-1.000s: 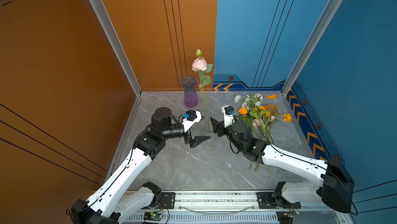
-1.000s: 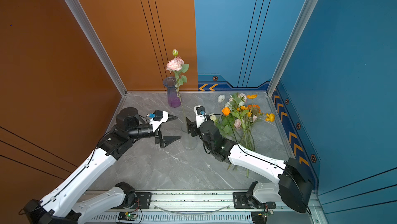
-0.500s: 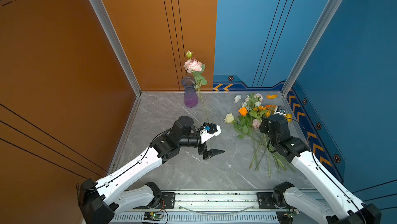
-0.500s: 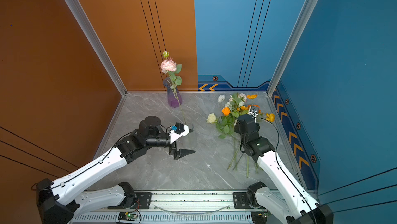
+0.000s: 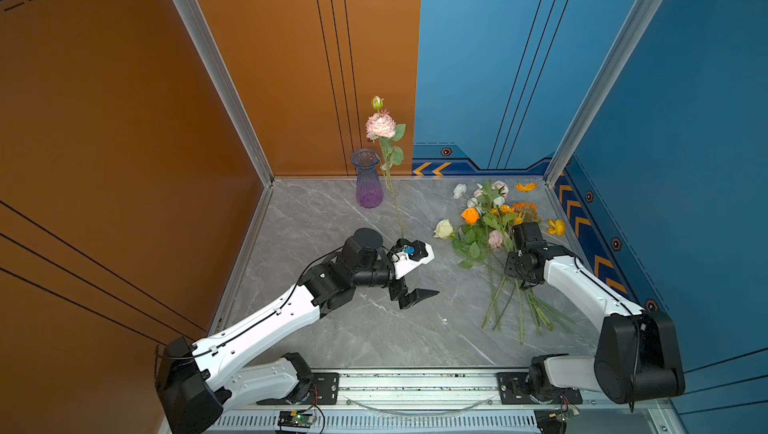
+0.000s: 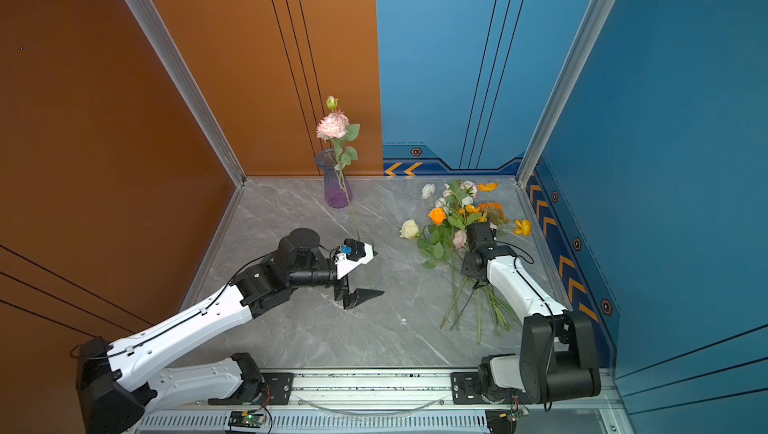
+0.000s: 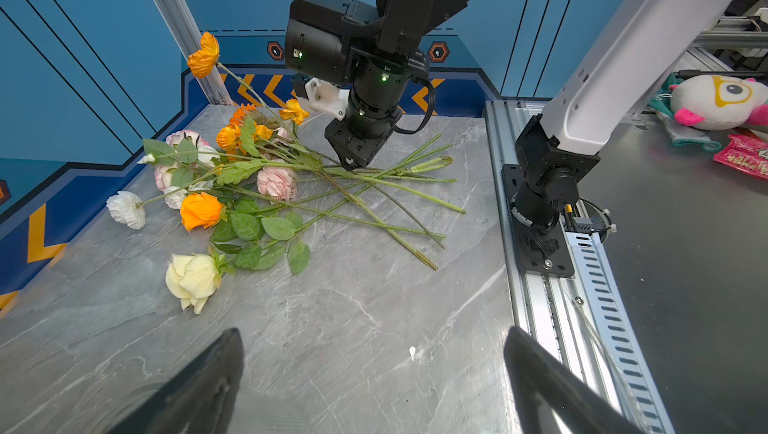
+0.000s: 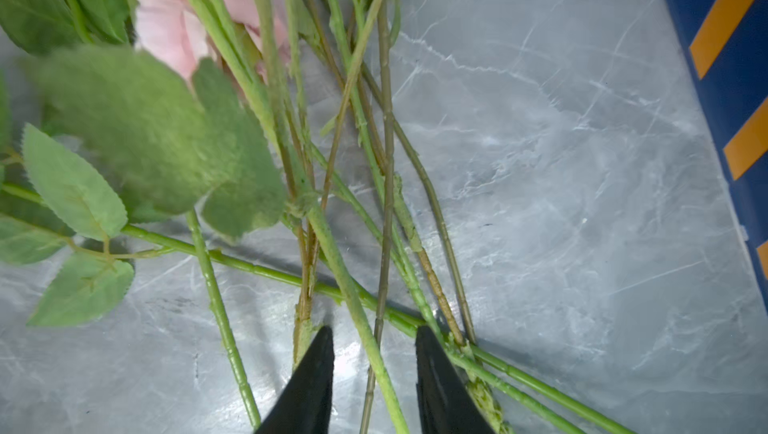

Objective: Arrange the flowers into the vase
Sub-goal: 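Open the right gripper and move it back to the flower pile, then close the right gripper on a white ranunculus stem in the pile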

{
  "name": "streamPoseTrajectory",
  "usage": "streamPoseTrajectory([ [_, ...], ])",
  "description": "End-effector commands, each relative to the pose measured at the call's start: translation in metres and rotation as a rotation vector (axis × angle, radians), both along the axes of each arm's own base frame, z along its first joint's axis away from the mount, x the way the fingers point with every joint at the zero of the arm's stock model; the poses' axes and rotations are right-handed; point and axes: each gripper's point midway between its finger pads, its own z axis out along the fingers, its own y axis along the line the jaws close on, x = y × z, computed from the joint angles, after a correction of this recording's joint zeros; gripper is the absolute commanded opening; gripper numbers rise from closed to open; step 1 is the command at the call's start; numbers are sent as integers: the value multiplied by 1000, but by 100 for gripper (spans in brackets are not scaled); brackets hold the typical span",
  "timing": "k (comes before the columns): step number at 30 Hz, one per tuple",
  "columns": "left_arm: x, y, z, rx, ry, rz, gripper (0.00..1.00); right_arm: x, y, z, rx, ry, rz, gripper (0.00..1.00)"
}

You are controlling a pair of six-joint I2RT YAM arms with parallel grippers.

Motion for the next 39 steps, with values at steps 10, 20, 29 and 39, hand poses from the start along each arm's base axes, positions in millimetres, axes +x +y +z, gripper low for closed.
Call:
streamPoseTrajectory([
  [10,-2,-3,-7,9,6,-9,98,12,-5,-9,-8,25,17,34],
  [20,-2,-3,-9,13,5,-9,98,29,-4,-18,-16,42,41,30],
  [29,-2,-3,-10,14,7,-12,98,36,-6,-27,-41,73,56,25],
  [39,-2,-4,-11,15,12,-14,98,39,0,-32,-25,80,83,14],
])
